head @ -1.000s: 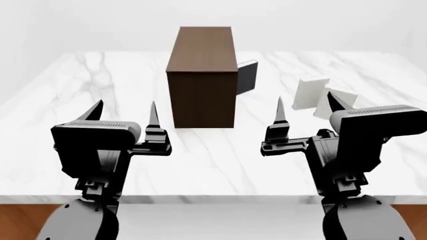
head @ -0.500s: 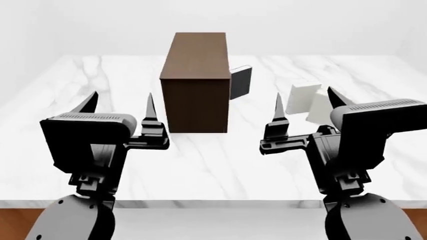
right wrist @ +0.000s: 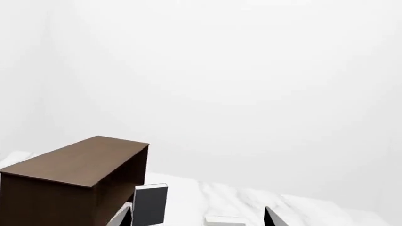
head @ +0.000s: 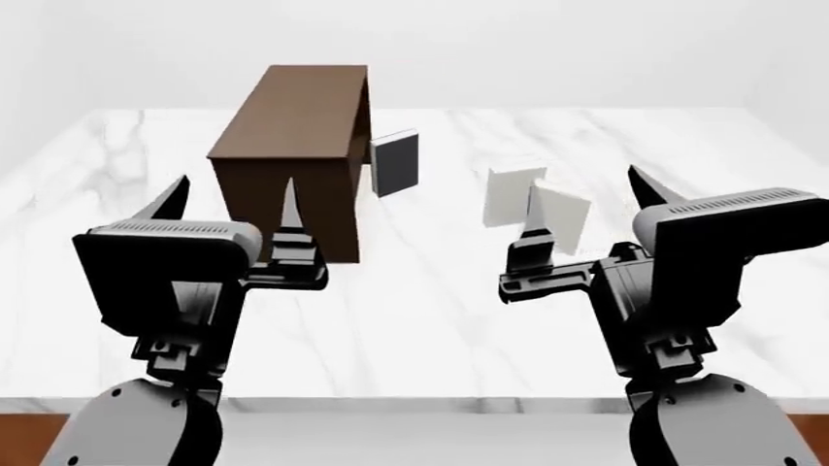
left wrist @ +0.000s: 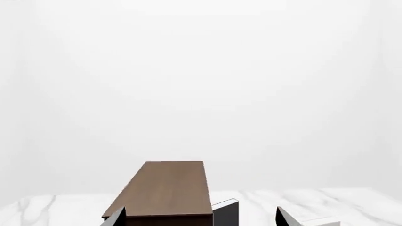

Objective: Pick up the book on the right and place it under the cabinet shelf.

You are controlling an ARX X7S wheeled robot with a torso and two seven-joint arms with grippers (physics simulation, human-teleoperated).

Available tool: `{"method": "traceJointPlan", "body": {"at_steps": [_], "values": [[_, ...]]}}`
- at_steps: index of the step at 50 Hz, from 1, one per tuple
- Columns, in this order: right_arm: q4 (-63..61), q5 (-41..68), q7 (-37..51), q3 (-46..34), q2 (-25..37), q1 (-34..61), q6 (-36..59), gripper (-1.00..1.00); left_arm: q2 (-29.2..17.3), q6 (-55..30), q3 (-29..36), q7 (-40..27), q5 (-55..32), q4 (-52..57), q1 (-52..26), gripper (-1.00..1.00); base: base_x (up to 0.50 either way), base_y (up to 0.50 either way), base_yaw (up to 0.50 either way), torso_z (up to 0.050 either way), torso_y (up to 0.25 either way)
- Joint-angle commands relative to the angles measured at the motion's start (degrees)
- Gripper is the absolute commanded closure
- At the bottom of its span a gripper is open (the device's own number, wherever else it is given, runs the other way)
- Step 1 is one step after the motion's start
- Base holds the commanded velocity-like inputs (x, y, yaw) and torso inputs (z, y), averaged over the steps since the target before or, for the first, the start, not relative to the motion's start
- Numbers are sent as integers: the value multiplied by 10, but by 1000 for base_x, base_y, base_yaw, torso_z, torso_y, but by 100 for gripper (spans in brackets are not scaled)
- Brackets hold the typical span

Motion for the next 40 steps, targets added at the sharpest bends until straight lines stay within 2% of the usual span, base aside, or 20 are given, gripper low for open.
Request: {"method": "traceJointPlan", "body": {"at_steps": [1, 17, 40], "values": [[-2, 6, 0, -3, 4, 0, -1, -100, -6, 13, 2, -4, -4, -2, 5, -100, 164, -438, 0, 0, 0], [-1, 16, 2, -12, 6, -1, -8, -100, -15, 19, 3, -9, -12, -5, 5, -100, 231, -213, 0, 0, 0], [-2, 25, 7, -23, 9, 3, -15, -100, -26, 30, 7, -14, -20, -14, 11, -100, 279, 6, 0, 0, 0]]}}
